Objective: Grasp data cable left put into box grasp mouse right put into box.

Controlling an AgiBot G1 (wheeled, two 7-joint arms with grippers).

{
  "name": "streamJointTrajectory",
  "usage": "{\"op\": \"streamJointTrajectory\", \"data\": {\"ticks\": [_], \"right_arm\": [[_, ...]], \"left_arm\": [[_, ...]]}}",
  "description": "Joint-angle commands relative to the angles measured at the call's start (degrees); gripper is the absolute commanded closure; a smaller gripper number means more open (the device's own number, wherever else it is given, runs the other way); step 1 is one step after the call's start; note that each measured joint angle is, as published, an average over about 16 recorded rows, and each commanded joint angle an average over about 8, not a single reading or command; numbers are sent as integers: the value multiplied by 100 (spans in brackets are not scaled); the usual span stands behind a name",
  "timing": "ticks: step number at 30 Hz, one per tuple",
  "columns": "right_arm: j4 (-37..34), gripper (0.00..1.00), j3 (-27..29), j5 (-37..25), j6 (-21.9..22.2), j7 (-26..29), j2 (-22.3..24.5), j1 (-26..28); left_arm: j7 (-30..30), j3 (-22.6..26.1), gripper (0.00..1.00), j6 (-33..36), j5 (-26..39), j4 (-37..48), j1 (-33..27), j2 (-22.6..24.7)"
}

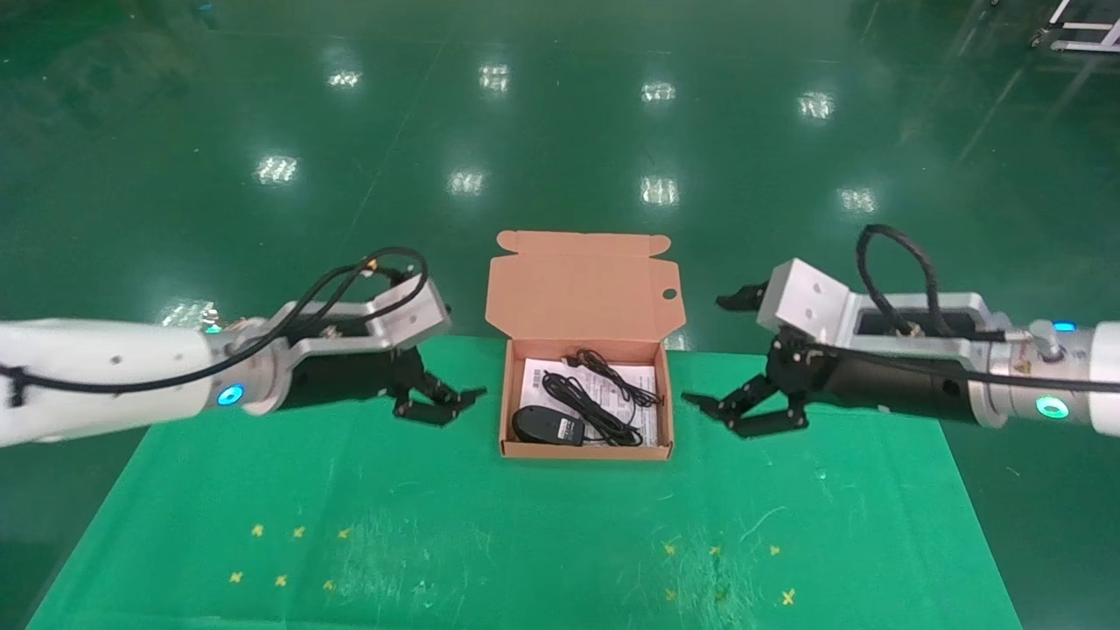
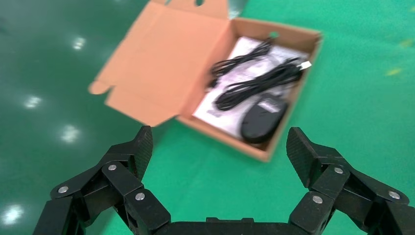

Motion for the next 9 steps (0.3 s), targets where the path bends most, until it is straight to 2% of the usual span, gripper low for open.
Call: {"op": "streamJointTrajectory", "data": {"ticks": [1, 6, 9], "right_arm": [[27, 0, 82, 220, -106, -21, 46, -100], [96, 0, 288, 777, -374, -74, 162, -352], [117, 0, 351, 946, -455, -90, 197, -429]], "left_arm": [[81, -150, 0, 179, -284, -40, 108, -99], [287, -530, 0, 632, -1005, -141, 381, -351], [350, -645, 0, 769, -1222, -172, 464, -427]]}}
